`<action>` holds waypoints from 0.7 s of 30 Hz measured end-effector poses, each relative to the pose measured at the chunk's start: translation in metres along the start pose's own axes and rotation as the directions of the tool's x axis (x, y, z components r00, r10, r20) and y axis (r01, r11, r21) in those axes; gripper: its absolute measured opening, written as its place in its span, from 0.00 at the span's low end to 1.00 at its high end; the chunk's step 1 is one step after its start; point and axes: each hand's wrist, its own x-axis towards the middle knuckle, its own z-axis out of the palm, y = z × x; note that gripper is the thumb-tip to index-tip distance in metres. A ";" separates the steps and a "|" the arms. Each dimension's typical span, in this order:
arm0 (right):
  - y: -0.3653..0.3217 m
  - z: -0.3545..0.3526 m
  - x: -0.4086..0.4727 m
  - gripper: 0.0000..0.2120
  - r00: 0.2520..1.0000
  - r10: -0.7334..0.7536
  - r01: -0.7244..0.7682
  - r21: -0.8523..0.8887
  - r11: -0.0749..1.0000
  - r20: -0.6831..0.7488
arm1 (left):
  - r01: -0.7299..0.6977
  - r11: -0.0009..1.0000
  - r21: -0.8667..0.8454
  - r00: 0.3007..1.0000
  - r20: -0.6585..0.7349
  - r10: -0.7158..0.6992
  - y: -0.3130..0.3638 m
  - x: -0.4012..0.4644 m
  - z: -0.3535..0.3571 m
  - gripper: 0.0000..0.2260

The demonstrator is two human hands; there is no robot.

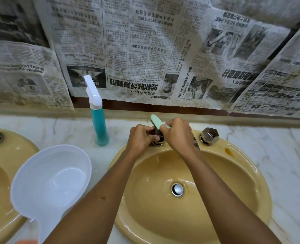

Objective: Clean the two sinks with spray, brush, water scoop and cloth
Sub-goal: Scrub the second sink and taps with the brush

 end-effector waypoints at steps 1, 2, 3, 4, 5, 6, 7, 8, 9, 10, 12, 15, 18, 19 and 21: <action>-0.003 0.001 0.000 0.12 1.000 -0.002 0.002 -0.010 1.000 -0.005 | -0.009 1.000 0.022 1.000 0.009 0.009 0.001 0.000 -0.001 0.10; -0.001 0.001 -0.005 0.12 1.000 -0.002 0.002 -0.022 1.000 -0.006 | -0.024 0.998 0.051 1.000 0.018 0.023 0.002 0.001 -0.003 0.10; 0.006 0.000 -0.016 0.13 1.000 -0.006 0.005 -0.030 1.000 -0.010 | -0.039 0.996 0.077 0.999 0.029 0.037 0.004 0.001 -0.004 0.10; 0.015 0.000 -0.029 0.14 1.000 -0.013 0.013 -0.033 0.999 -0.021 | -0.051 0.995 0.089 0.998 0.037 0.047 0.004 0.002 -0.005 0.11; 0.021 -0.002 -0.043 0.15 0.999 -0.012 0.011 -0.024 1.000 -0.037 | -0.053 0.994 0.091 0.998 0.040 0.049 0.003 0.003 -0.005 0.13; 0.023 -0.001 -0.048 0.15 0.999 -0.008 0.008 -0.003 1.000 -0.046 | -0.048 0.995 0.085 0.998 0.035 0.045 0.003 0.003 -0.005 0.14; 0.020 -0.002 -0.045 0.14 0.999 -0.005 0.005 -0.003 1.000 -0.045 | -0.038 0.996 0.077 0.999 0.025 0.036 0.003 0.003 -0.004 0.15; 0.013 -0.002 -0.033 0.14 1.000 0.010 -0.011 -0.014 1.000 -0.029 | -0.028 0.997 0.071 0.999 0.024 0.026 0.003 0.002 -0.004 0.14; 0.007 -0.002 -0.017 0.12 1.000 0.025 -0.025 -0.024 0.999 -0.013 | -0.016 0.998 0.066 1.000 0.025 0.014 0.004 0.002 -0.003 0.14; 0.002 -0.003 -0.002 0.11 0.999 0.039 -0.039 -0.035 0.999 0.008 | -0.004 0.998 0.065 1.000 0.025 0.002 0.004 0.001 -0.003 0.13; -0.004 -0.016 0.025 0.10 0.993 0.044 -0.036 -0.073 0.997 0.111 | 0.013 0.997 0.078 1.000 0.004 -0.014 0.007 -0.002 -0.001 0.15; -0.012 -0.052 0.048 0.13 0.935 0.002 0.058 -0.160 0.985 0.355 | 0.052 0.990 0.130 0.997 -0.062 -0.044 0.012 -0.007 0.006 0.19; -0.034 -0.060 0.070 0.07 0.872 -0.026 0.159 -0.232 0.959 0.489 | 0.088 0.983 0.163 0.990 -0.121 -0.068 0.015 -0.012 0.014 0.18; -0.043 -0.055 0.075 0.07 0.847 -0.023 0.183 -0.249 0.951 0.532 | 0.094 0.980 0.174 0.988 -0.135 -0.071 0.015 -0.013 0.015 0.17; -0.058 -0.041 0.081 0.08 0.801 -0.018 0.243 -0.297 0.924 0.599 | 0.107 0.974 0.198 0.985 -0.155 -0.076 0.016 -0.014 0.015 0.16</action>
